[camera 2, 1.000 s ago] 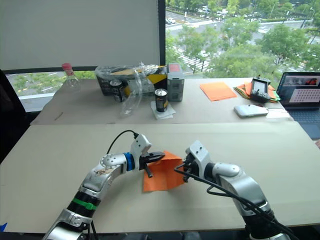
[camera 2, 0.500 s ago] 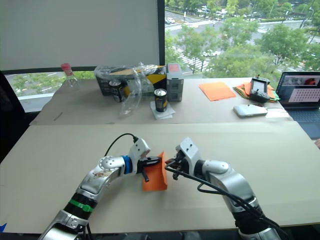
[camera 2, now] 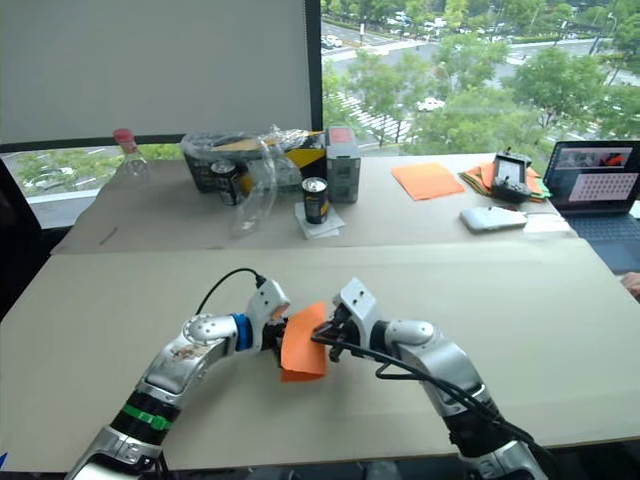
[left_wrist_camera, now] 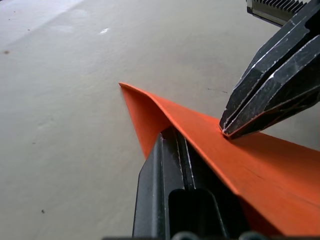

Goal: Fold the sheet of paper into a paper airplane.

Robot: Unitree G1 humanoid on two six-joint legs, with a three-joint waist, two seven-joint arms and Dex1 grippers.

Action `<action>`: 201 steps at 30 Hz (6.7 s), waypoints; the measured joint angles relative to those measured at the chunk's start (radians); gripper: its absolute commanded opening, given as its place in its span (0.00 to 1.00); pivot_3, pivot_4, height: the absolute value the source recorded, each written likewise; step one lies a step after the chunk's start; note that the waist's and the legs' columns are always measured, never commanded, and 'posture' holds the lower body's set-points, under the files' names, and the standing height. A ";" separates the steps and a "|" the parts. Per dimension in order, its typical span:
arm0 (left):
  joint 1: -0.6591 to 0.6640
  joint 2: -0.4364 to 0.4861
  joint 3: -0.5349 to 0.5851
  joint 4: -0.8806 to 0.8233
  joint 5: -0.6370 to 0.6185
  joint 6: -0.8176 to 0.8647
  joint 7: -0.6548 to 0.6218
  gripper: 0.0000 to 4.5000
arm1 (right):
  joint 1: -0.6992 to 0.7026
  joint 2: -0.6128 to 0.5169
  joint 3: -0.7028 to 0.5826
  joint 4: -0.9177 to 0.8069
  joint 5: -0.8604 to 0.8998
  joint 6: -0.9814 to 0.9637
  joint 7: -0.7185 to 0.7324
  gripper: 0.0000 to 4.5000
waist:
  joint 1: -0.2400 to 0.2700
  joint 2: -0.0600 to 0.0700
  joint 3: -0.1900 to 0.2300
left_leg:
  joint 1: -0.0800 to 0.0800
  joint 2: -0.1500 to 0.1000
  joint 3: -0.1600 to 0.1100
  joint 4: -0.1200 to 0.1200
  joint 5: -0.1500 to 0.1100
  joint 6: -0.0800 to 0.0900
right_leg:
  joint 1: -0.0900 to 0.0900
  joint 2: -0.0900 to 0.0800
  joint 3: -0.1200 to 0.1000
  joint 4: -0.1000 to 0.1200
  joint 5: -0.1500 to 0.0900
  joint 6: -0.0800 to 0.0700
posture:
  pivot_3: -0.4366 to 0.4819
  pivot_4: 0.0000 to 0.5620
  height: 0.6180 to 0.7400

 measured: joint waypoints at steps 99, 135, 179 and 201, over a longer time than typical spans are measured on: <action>0.121 0.045 0.076 -0.105 -0.181 0.103 -0.016 0.00 | -0.074 0.087 -0.022 0.059 -0.017 0.008 0.016 0.00 | 0.003 0.001 0.001 | 0.001 0.000 0.001 0.000 0.000 -0.001 | -0.001 0.000 0.002 0.001 0.000 0.000 | 0.48 0.27 0.63; 0.081 0.127 0.309 -0.113 -0.306 0.158 0.000 0.00 | -0.094 0.143 0.043 0.262 -0.069 -0.141 0.067 0.00 | 0.004 0.001 0.001 | 0.003 0.000 0.001 -0.001 0.000 -0.001 | 0.000 0.001 0.002 0.001 0.000 0.000 | 0.48 0.27 0.63; 0.095 0.153 0.037 -0.073 -0.123 0.010 -0.090 0.00 | -0.139 0.075 0.001 0.304 -0.193 -0.417 0.042 0.00 | 0.000 0.001 0.001 | 0.005 0.001 0.003 -0.002 0.000 -0.001 | 0.001 0.001 0.003 0.001 0.000 -0.001 | 0.48 0.27 0.63; 0.087 0.141 0.025 -0.039 -0.082 -0.063 -0.095 0.00 | -0.037 0.063 0.121 0.257 -0.268 -0.488 0.152 0.00 | 0.001 0.001 0.001 | 0.007 0.001 0.003 -0.001 -0.001 -0.001 | 0.003 0.001 0.004 0.001 0.000 0.000 | 0.48 0.27 0.63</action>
